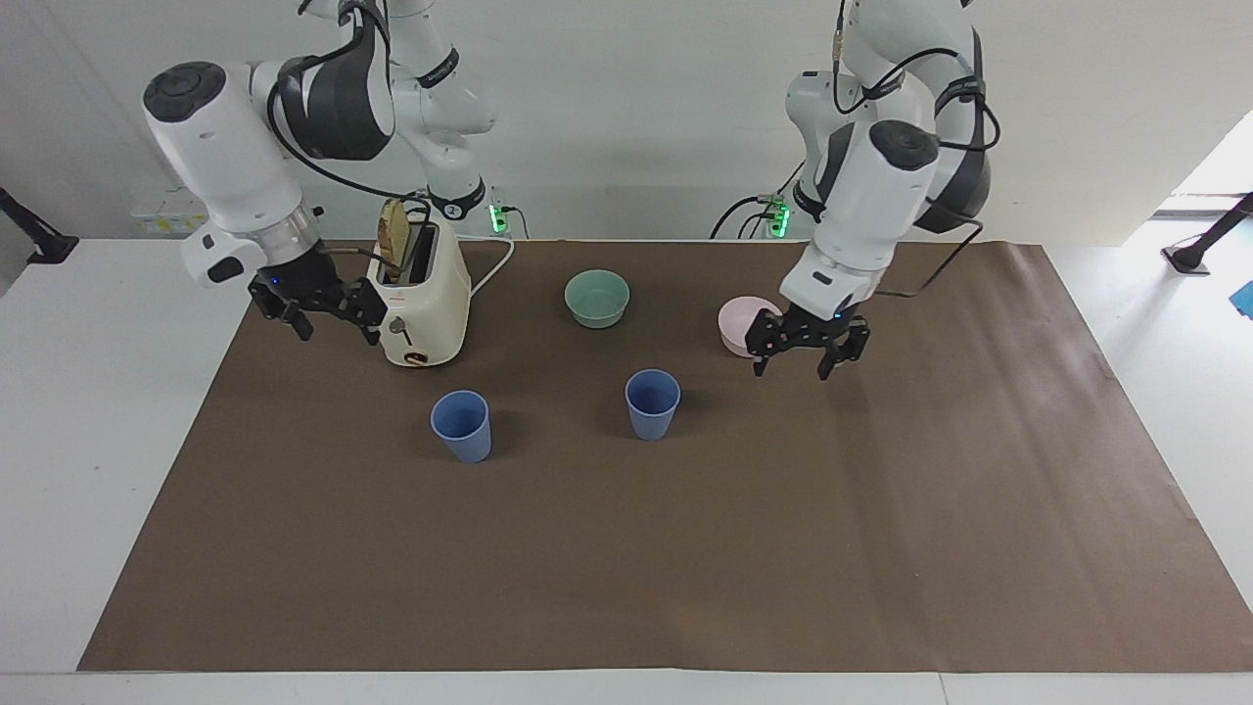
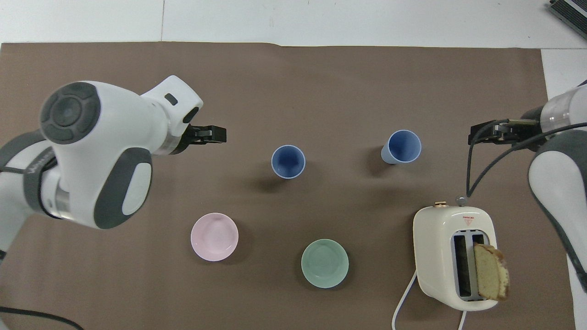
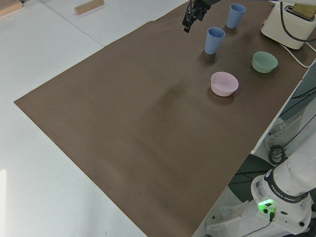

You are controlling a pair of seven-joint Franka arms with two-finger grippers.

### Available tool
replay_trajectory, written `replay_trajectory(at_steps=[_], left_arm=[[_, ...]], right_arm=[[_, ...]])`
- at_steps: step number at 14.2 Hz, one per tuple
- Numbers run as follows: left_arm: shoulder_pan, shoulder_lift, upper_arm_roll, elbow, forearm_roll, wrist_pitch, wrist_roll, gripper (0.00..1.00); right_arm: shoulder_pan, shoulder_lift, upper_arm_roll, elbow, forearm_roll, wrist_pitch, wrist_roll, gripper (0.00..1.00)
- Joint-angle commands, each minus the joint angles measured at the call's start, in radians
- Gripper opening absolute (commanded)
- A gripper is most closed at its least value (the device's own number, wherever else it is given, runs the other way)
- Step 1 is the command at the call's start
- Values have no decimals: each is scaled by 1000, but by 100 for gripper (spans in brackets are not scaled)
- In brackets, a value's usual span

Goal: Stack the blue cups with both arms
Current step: 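Release the cup and withdraw the left gripper while the right gripper reaches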

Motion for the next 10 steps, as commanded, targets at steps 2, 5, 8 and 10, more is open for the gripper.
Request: replay_trajectory(at_steps=[2,5,8,10], left_arm=[[94,-16,-11,118,113,-156,83,100],[171,-16,-10,214,116,-265,193,100],[237,-5,-7,311,81,-399,283,100],[269,0,-5,363,73,-459,328,100]], right_arm=[[53,80,2,-24,7,136,-10,100],[64,123,2,-52,7,160,-13,100],[90,145,4,-104,7,248,-13,100],[98,171,4,-116,7,282,-16,100]])
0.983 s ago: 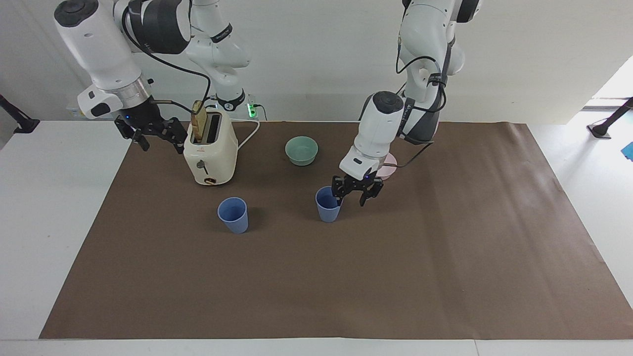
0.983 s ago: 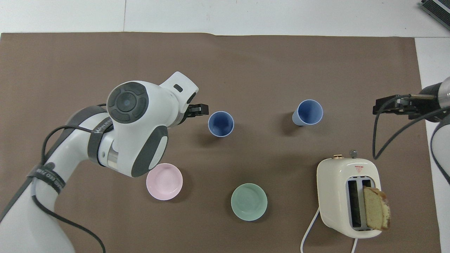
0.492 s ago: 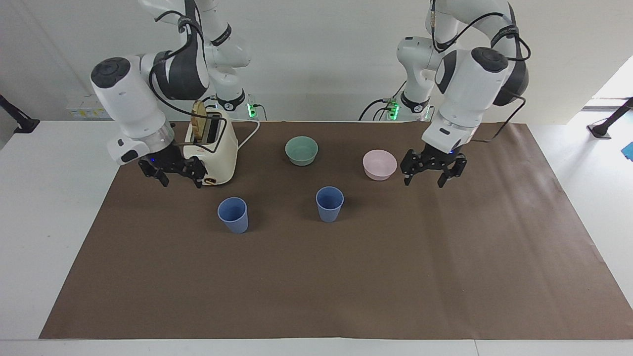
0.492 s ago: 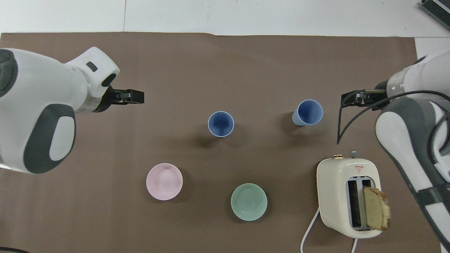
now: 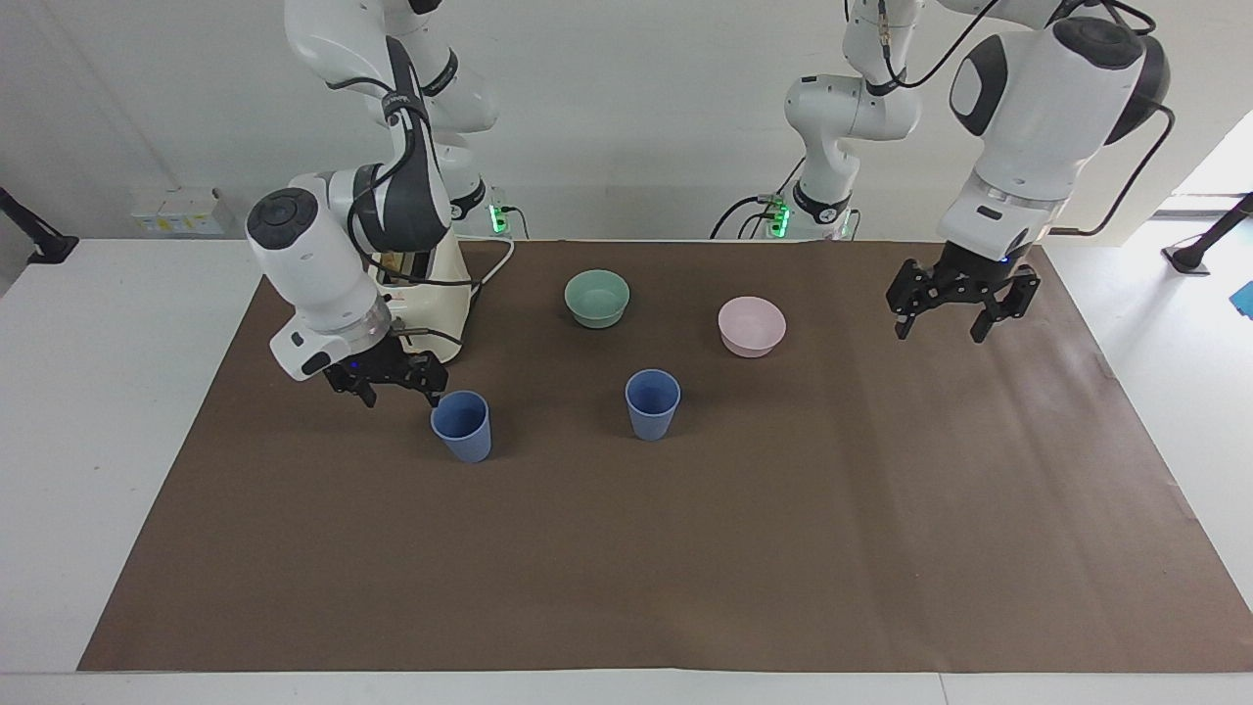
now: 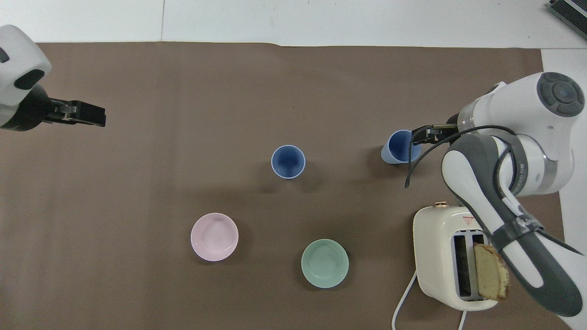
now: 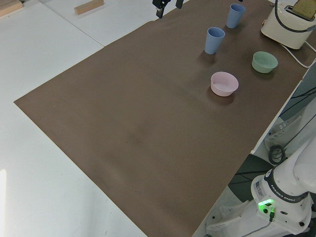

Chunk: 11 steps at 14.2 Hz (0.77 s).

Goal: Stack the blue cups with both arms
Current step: 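Grasp the other blue cup with the right gripper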

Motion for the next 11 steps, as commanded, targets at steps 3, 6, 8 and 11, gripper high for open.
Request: replay_trajectory(at_steps=[3,6,8,11], left_arm=[[74,14,-11,73,-15,-93,140,100],[77,-13,-15,30,-17,-102,137,100],[88,-32,-14,5,-17,-102,140,100],[96,-44,-14,-8,-17,-128,144,100]], right_arm=[[8,14,3,-35,6,56,-24,81],[24,18,4,-45,4,57,-42,0],[30,21,4,-37,4,57,-41,0],[33,34,6,-5,4,41,-39,0]])
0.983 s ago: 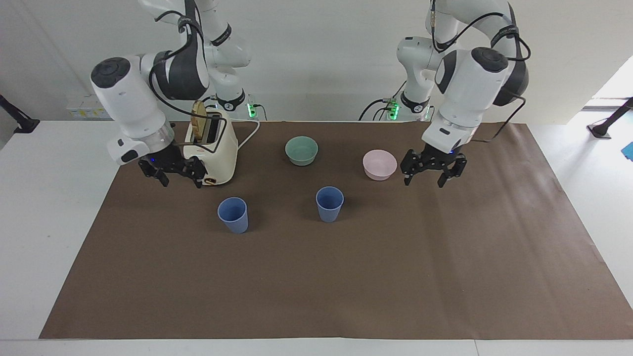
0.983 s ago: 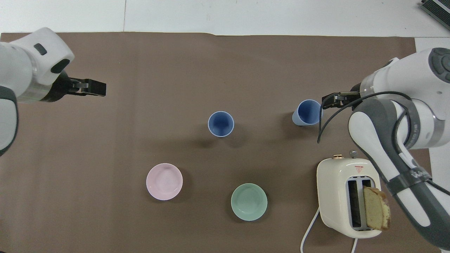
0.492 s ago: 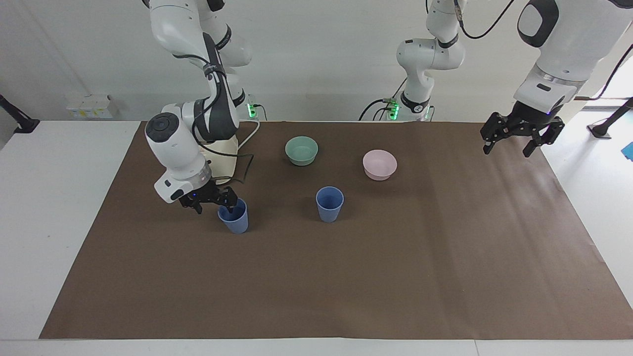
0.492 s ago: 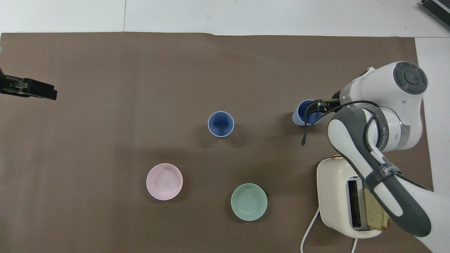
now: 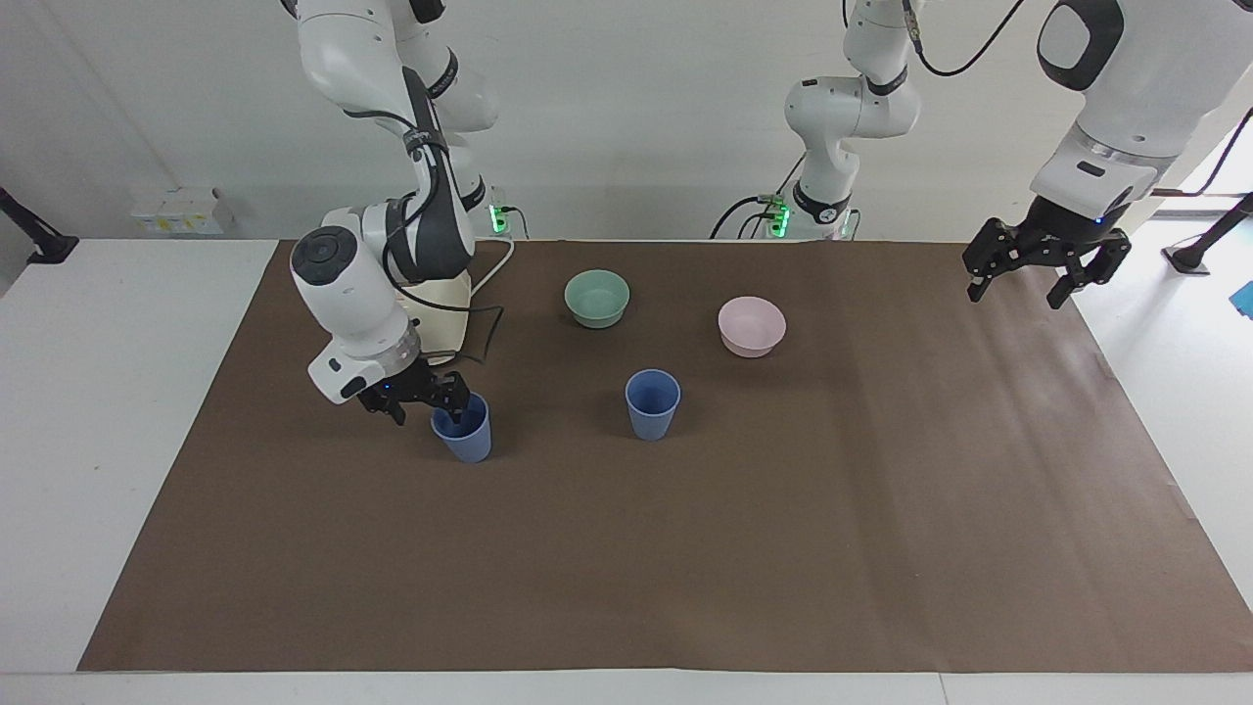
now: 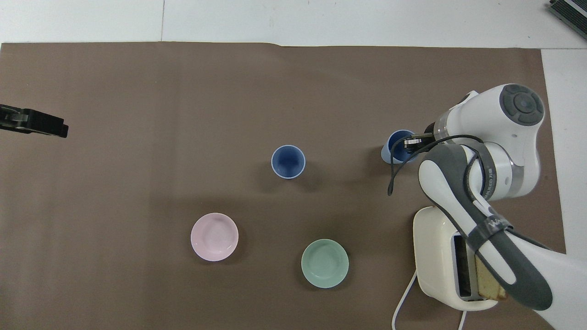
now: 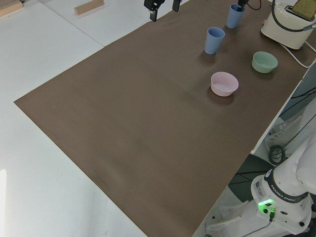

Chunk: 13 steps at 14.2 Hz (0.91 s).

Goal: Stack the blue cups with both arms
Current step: 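Grasp the other blue cup with the right gripper, then carry the blue cup with the right gripper over the placed cup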

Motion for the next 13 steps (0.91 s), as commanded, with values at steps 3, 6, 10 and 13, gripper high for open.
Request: replay_trajectory(at_steps=[3,6,10,13], left_arm=[[22,-52,-12,-57,-8,-63,19,100],[22,-63,-12,-57,-8,-69,11,100],[22,-57,-12,-46,-8,-63,11,100],[19,-57,-13,-48,-8,-63,9,100]], right_arm=[[15,4,14,38,4,-24,-9,0],[49,-10,14,104,4,-83,73,0],[106,-8,13,263,-16,-252,178,0],[162,6,11,325,-27,-275,243,0]])
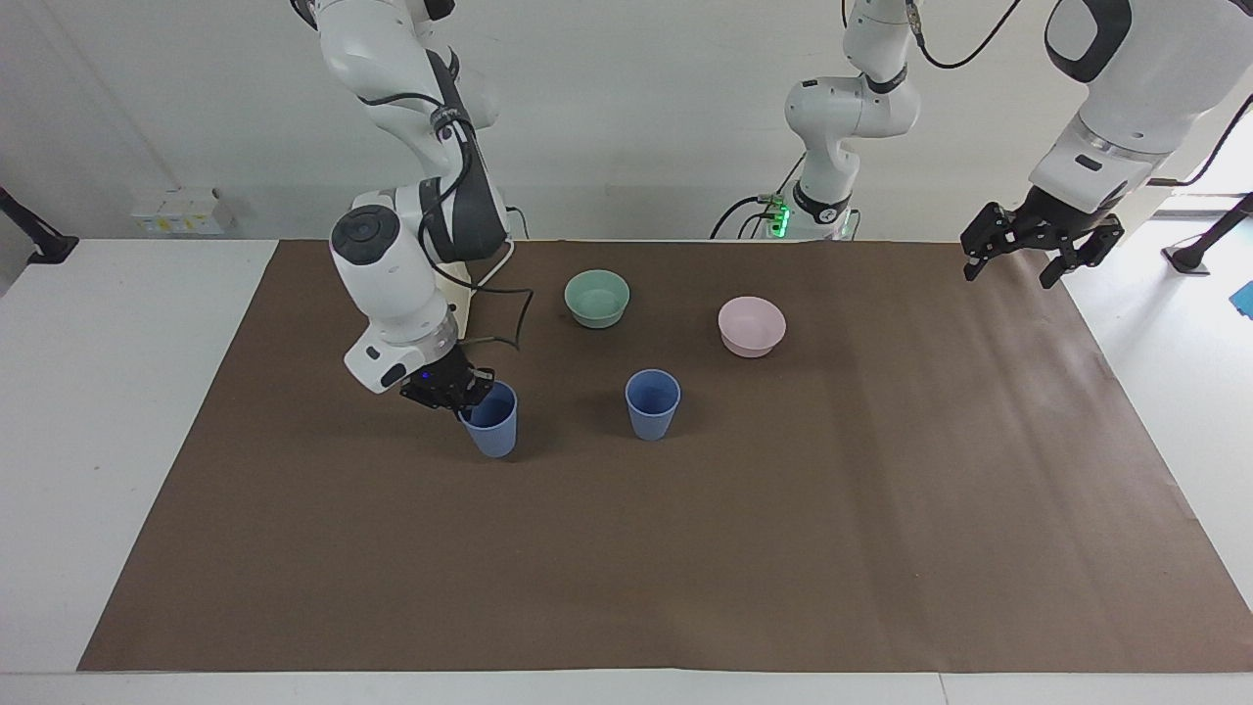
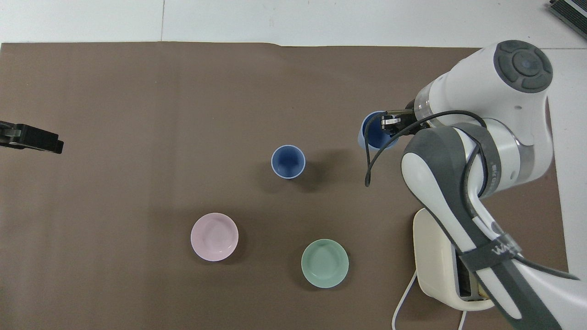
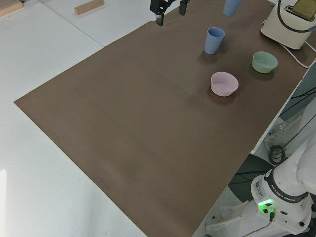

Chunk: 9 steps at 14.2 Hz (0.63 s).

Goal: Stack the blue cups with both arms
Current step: 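Carry the blue cup with the right gripper over the placed cup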

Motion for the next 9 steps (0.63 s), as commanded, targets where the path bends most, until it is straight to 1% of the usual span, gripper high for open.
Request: replay_trajectory(at_steps=[1,3,5,7,9], left_arm=[[16,-20,-11,-21,-8,-2,8,100],[17,-20,-11,-21,-8,-3,8,100],[16,-20,-11,-21,-8,-3,8,100],[16,-20,-11,-21,-8,-3,8,100],[16,-20,-11,-21,-8,-3,6,100]], right_arm=[[67,27,-1,53,-59,-21,107,0],[123,61,0,134,-92,-39,185,0],[167,91,-3,211,-92,-78,230,0],[206,104,2,245,-86,-79,314,0],[230,102,2,246,-75,-79,336,0]])
